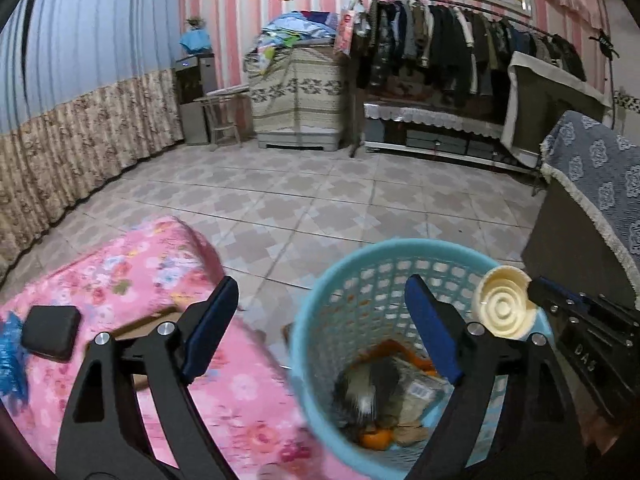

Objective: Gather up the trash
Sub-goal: 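Open the left tool to drop the black bag while the right tool releases the lid, then move both tools back over the items on the bedspread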

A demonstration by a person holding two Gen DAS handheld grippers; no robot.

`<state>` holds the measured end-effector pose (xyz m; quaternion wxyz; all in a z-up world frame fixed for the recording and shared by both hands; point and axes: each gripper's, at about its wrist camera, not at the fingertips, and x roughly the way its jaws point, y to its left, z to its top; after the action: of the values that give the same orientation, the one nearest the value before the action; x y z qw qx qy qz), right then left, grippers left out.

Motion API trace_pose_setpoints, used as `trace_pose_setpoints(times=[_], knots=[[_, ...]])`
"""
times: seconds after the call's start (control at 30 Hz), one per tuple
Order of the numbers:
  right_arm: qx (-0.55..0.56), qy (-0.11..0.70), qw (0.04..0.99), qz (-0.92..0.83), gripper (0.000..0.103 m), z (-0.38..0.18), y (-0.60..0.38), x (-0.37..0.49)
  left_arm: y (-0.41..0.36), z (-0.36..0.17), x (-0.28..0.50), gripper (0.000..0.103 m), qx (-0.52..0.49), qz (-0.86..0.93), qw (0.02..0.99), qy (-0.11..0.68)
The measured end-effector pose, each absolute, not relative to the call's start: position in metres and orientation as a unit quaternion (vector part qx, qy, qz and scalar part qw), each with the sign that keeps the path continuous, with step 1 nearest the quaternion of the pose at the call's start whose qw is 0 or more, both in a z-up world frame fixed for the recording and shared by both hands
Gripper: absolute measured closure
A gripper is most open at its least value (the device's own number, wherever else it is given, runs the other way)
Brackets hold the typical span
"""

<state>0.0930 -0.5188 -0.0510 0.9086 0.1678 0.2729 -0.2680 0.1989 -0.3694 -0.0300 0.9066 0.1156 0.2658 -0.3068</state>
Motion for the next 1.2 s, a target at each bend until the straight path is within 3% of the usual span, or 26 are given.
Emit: trace_pose_setpoints(times=[0.17, 0.3, 0.67, 0.7, 0.73, 0.8, 0.87, 0.97, 1.03, 1.2], knots=[[0.169, 0.279, 0.909, -0.259, 0.099, -0.053, -0.513, 0.098, -0.338, -0.018, 0.202, 0.008, 0.104, -0.273, 0.92, 0.26], [0.174, 0.282, 0.91, -0.25, 0.099, -0.054, -0.51, 0.104, -0.313, -0.011, 0.201, 0.006, 0.099, -0.25, 0.929, 0.255], [0.175, 0.304, 0.907, -0.234, 0.096, -0.053, -0.504, 0.132, -0.249, 0.007, 0.188, 0.006, 0.096, -0.195, 0.946, 0.241], [0.172, 0.306, 0.906, -0.236, 0.087, -0.054, -0.503, 0.135, -0.242, 0.009, 0.187, 0.006, 0.095, -0.19, 0.947, 0.24], [0.172, 0.307, 0.906, -0.234, 0.064, -0.054, -0.502, 0.136, -0.237, 0.01, 0.186, 0.006, 0.094, -0.186, 0.948, 0.239], [0.167, 0.305, 0.907, -0.238, 0.039, -0.052, -0.498, 0.138, -0.224, 0.014, 0.186, 0.006, 0.09, -0.177, 0.951, 0.239], [0.156, 0.301, 0.91, -0.239, 0.038, -0.049, -0.492, 0.137, -0.209, 0.018, 0.185, 0.006, 0.086, -0.166, 0.954, 0.236], [0.142, 0.298, 0.915, -0.234, 0.03, -0.042, -0.48, 0.136, -0.187, 0.023, 0.183, 0.006, 0.078, -0.151, 0.957, 0.234], [0.134, 0.291, 0.919, -0.23, 0.019, -0.035, -0.471, 0.135, -0.174, 0.025, 0.181, 0.006, 0.074, -0.142, 0.959, 0.232], [0.101, 0.269, 0.934, -0.212, 0.01, -0.013, -0.43, 0.127, -0.131, 0.026, 0.175, 0.006, 0.055, -0.113, 0.963, 0.237]])
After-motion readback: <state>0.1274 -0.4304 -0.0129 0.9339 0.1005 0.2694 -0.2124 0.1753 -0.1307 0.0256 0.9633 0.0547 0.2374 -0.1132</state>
